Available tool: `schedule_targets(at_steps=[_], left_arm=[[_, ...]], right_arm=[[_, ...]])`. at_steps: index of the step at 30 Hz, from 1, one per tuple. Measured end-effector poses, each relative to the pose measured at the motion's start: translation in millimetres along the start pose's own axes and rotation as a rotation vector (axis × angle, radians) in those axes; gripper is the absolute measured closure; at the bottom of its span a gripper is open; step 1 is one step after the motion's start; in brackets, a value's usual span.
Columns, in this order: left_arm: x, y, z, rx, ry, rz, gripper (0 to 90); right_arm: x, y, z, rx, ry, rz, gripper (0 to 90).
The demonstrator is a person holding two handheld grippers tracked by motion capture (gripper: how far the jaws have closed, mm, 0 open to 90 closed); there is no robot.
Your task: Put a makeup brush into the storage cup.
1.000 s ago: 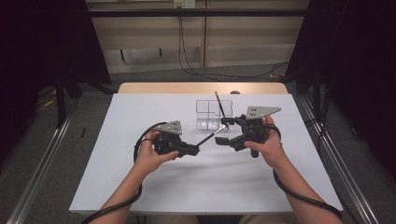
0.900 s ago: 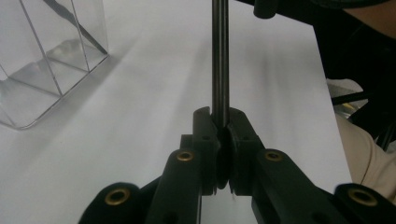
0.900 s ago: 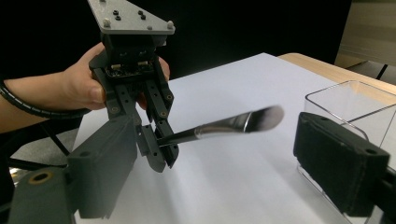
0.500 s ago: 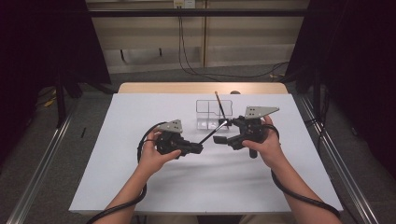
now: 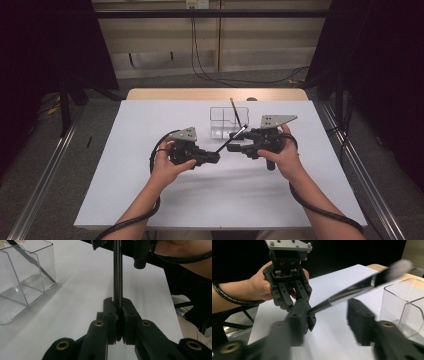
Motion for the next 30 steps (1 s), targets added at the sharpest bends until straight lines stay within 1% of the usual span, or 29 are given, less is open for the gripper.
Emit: schedule_targets(at_steps=[2, 3, 4, 6, 7, 9, 10, 11, 12, 13, 14, 16, 17, 20, 21, 24, 25, 27, 28, 30], left_arm=[[0.0, 1.0, -0.2, -0.004, -0.005, 0.003, 84.0], [0.0, 1.0, -0.2, -0.004, -0.005, 0.003, 84.1], [-0.1, 2.4, -0.4, -0.003, -0.007, 0.001, 84.0], [-0.5, 3.5, -0.7, -0.006, -0.009, 0.007, 84.0], [-0.6, 4.6, -0.9, -0.009, -0.008, 0.005, 84.0], [-0.1, 5.6, -1.2, 0.001, -0.009, 0.002, 84.0], [-0.2, 7.1, -1.0, -0.006, -0.012, 0.011, 83.9], [-0.1, 7.8, -1.1, -0.005, -0.012, 0.009, 83.9], [-0.2, 8.8, -1.3, 0.001, -0.014, 0.005, 83.9], [-0.3, 10.3, -1.6, 0.003, -0.012, 0.009, 83.9], [-0.6, 11.5, -1.8, 0.002, -0.015, 0.006, 83.9], [-1.6, 14.5, -2.6, 0.004, -0.016, 0.014, 83.8], [-2.2, 16.2, -3.0, 0.004, -0.018, 0.01, 83.8], [-2.0, 19.7, -3.0, -0.005, -0.028, 0.02, 83.8], [-1.7, 20.0, -3.3, 0.004, -0.028, 0.017, 83.8], [-2.6, 23.6, -3.4, -0.007, -0.034, 0.015, 83.7], [-2.5, 24.3, -3.5, 0.001, -0.032, 0.022, 83.6], [-2.5, 26.6, -3.2, -0.007, -0.038, 0.022, 83.5], [-2.2, 27.2, -3.3, -0.002, -0.039, 0.021, 83.4], [-1.8, 28.9, -3.5, -0.011, -0.044, 0.02, 83.3]], right_arm=[[1.0, 0.8, -1.5, 0.004, -0.003, -0.002, 61.0], [1.0, 0.8, -1.5, 0.004, -0.003, -0.002, 61.0], [1.3, 1.3, -2.7, -0.006, 0.001, -0.009, 68.1], [1.2, 1.7, -3.9, -0.008, 0.005, -0.003, 71.9], [1.0, 1.8, -4.3, -0.011, 0.009, -0.009, 72.7], [1.0, 2.2, -5.7, -0.017, 0.024, -0.01, 73.8], [1.3, 2.5, -6.2, -0.019, 0.03, -0.017, 75.2], [1.7, 2.8, -6.7, -0.022, 0.036, -0.022, 75.4], [1.8, 2.9, -7.1, -0.022, 0.04, -0.019, 75.6], [1.9, 3.0, -7.6, -0.019, 0.045, -0.018, 76.1], [2.0, 3.4, -8.1, -0.024, 0.05, -0.018, 76.6], [2.0, 3.6, -9.0, -0.029, 0.062, -0.02, 78.6], [2.0, 3.9, -9.4, -0.036, 0.068, -0.025, 79.2], [2.1, 4.5, -10.8, -0.039, 0.08, -0.032, 80.6], [2.1, 4.5, -11.2, -0.038, 0.087, -0.029, 80.9], [1.3, 4.7, -11.4, -0.037, 0.102, -0.037, 82.0], [1.3, 4.9, -11.4, -0.037, 0.113, -0.041, 82.4], [1.5, 5.3, -11.6, -0.04, 0.12, -0.048, 83.1], [1.7, 5.8, -11.6, -0.039, 0.121, -0.051, 83.4], [1.8, 6.7, -12.2, -0.035, 0.124, -0.048, 83.7]])
Point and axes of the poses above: each handheld gripper's, and its own axes: y roughly forward along the jaws, z roughly out of its underside, x roughly to its left, the point moved 1 cm from there along y, roughly forward along the jaws, and after that the axes turned 3 degrees about x, right-handed, at the moved point
